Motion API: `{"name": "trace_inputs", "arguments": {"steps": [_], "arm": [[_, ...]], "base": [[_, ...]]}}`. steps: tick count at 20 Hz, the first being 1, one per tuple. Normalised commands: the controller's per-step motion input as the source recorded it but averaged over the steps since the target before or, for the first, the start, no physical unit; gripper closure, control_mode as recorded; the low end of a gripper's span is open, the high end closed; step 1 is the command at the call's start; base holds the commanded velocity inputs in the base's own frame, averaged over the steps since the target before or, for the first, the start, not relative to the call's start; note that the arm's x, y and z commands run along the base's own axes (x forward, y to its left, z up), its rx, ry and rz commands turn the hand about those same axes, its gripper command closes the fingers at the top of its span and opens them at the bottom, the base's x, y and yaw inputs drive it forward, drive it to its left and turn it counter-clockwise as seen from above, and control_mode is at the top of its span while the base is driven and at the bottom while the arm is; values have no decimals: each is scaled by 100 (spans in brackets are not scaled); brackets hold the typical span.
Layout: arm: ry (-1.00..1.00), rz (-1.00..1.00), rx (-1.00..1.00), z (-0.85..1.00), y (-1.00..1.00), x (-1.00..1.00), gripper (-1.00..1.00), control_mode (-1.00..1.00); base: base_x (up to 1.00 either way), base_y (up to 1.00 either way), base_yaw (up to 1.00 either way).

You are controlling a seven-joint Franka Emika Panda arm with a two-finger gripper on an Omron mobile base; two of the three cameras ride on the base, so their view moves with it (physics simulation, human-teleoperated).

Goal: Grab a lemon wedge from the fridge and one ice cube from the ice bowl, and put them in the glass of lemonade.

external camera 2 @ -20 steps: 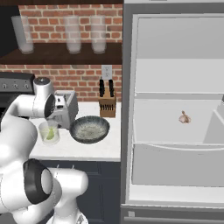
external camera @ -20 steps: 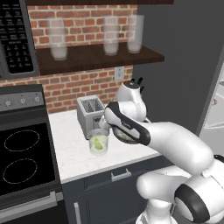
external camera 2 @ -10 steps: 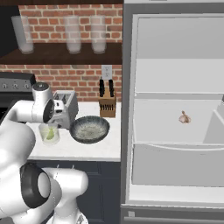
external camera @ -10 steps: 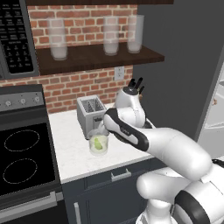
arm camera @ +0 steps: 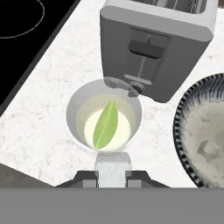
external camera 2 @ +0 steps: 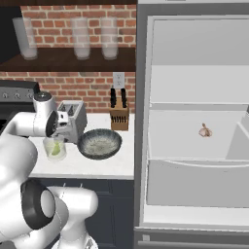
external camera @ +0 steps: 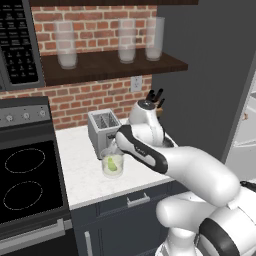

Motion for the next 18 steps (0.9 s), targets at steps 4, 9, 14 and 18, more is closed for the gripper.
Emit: {"name": "trace_inputs", "arguments": {"steps": [4,9,14,18], "arm": [[4,0,0,0,7,29,100,-100],[1,0,0,0,7,14,100,-100],[4,0,0,0,19,0,100,-100],[1,0,-3,0,35,3,100,-100]], "base": [[0,0,0],[0,0,0],[0,0,0],[0,0,0]]}}
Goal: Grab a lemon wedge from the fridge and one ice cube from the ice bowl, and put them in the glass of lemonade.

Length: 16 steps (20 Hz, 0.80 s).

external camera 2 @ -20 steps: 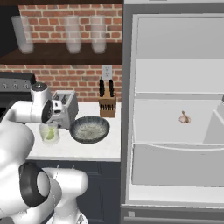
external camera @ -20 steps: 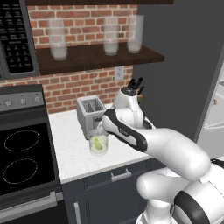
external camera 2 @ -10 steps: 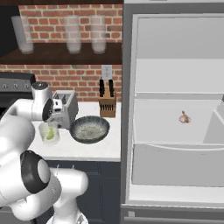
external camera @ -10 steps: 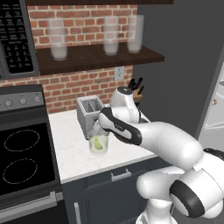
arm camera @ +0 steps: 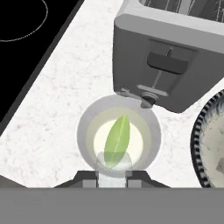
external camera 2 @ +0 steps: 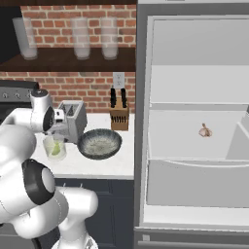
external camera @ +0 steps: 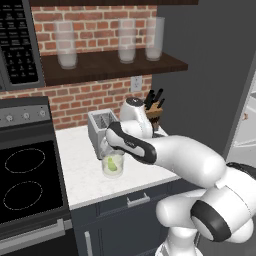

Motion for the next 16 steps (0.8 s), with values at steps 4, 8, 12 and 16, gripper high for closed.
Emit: {"name": "trace_inputs", "arguments": {"steps": [4,8,12,16], "arm": [[1,0,-5,0,15,14,100,-100],[0,0,0,0,-4,7,100,-100],[0,0,0,-18,-3,4,100,-100],[0,0,0,-31,0,1,100,-100]], "base": [[0,0,0],[0,0,0],[0,0,0],[0,0,0]]}}
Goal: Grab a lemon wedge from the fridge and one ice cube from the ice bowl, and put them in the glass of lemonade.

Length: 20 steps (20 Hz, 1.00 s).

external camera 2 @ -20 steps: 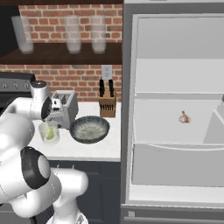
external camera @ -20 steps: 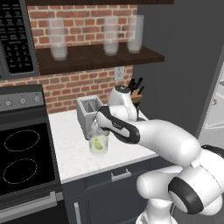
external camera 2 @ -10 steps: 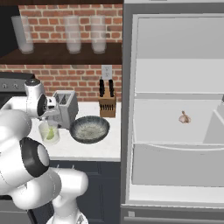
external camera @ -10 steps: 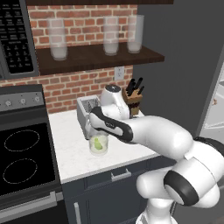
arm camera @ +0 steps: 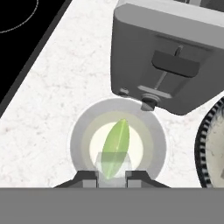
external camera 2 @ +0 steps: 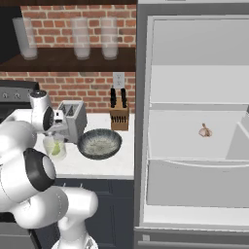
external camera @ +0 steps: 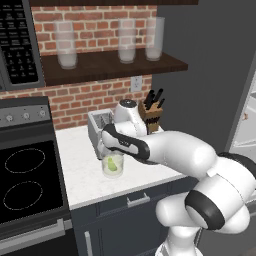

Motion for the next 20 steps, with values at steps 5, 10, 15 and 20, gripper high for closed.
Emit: {"name": "trace_inputs", "arguments": {"steps": [5,10,15,20], "arm": [[0,0,0,-28,0,4,100,-100],[2,0,0,-1,-2,0,100,-100],[8,0,0,0,0,10,100,-100],[2,0,0,0,0,11,100,-100]], "base": [[0,0,0],[0,0,0],[0,0,0],[0,0,0]]}}
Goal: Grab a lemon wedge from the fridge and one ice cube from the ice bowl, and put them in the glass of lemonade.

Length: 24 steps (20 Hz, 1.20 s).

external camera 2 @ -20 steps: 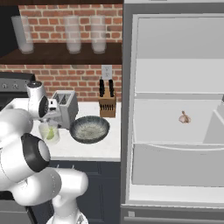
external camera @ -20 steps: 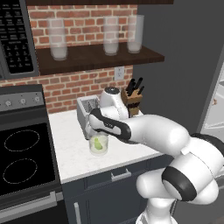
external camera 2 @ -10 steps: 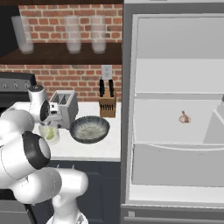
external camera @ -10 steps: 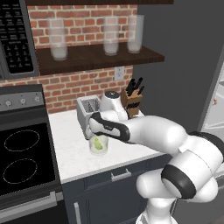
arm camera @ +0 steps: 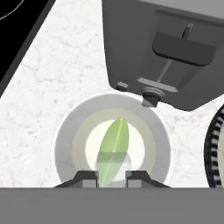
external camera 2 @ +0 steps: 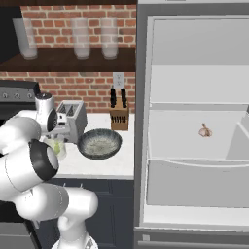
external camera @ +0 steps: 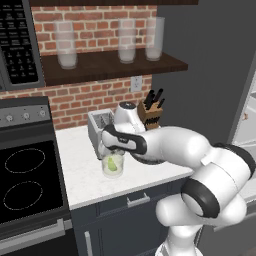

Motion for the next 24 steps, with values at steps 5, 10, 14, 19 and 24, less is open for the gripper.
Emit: {"name": "trace_inputs", "arguments": {"steps": [5,10,14,19,24], "arm": [[0,0,0,0,0,12,100,-100],[0,0,0,0,0,1,100,-100],[0,0,0,0,0,0,-100,-100],[0,0,0,0,0,0,-100,-100],[0,0,0,0,0,0,-100,-100]], "base": [[0,0,0],[0,0,0],[0,0,0],[0,0,0],[0,0,0]]}}
